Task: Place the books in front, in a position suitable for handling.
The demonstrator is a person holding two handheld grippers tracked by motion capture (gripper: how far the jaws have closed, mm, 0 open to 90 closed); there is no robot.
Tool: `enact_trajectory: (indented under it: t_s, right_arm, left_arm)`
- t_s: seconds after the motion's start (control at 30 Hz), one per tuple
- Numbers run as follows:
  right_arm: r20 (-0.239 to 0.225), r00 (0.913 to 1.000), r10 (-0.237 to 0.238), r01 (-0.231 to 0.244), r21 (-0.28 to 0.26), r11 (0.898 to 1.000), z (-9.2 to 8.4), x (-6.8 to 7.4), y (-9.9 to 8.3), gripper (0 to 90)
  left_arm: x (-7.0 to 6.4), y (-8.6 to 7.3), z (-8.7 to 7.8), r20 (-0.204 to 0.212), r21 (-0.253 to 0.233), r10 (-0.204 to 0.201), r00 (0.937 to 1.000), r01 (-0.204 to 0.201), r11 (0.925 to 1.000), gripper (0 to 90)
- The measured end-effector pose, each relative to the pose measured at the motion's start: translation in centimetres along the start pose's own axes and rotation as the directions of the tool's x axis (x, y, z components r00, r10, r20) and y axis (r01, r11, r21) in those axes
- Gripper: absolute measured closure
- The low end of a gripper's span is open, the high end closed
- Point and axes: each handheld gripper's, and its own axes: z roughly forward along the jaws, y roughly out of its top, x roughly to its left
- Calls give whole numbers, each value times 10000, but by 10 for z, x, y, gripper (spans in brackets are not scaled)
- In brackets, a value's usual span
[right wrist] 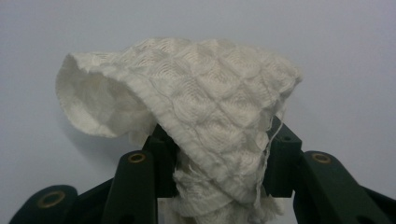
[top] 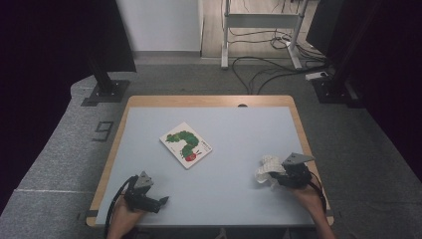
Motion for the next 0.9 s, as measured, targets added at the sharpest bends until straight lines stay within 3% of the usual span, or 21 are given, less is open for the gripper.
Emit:
enact_trajectory:
  t_s: [0.23,0.5,0.57,0.7,0.8,0.9]
  right_arm:
    - [-14,10000,60,-60,-11,10000,3,1,-2,487]
    - [-69,9999,112,-113,-113,9999,-3,2,1,132]
    - [105,9999,61,-59,-205,9998,-7,3,4,121]
    - [-6,9997,249,-249,-383,9990,-18,3,11,0]
    - [-153,9984,537,-548,-833,9950,-27,2,18,0]
    - [-78,9992,405,-410,-899,9951,-29,4,22,0]
  left_arm:
    - [0,0,0,6,8,6,10000,-6,10000,0]
    - [0,0,0,1,33,7,10000,-7,10000,0]
    - [0,0,0,-4,36,9,10000,-9,10000,0]
    - [0,1,0,-1,48,12,10000,-12,10000,0]
    - [0,1,0,-4,44,18,10000,-18,10000,0]
    - [0,1,0,-4,49,19,10000,-19,10000,0]
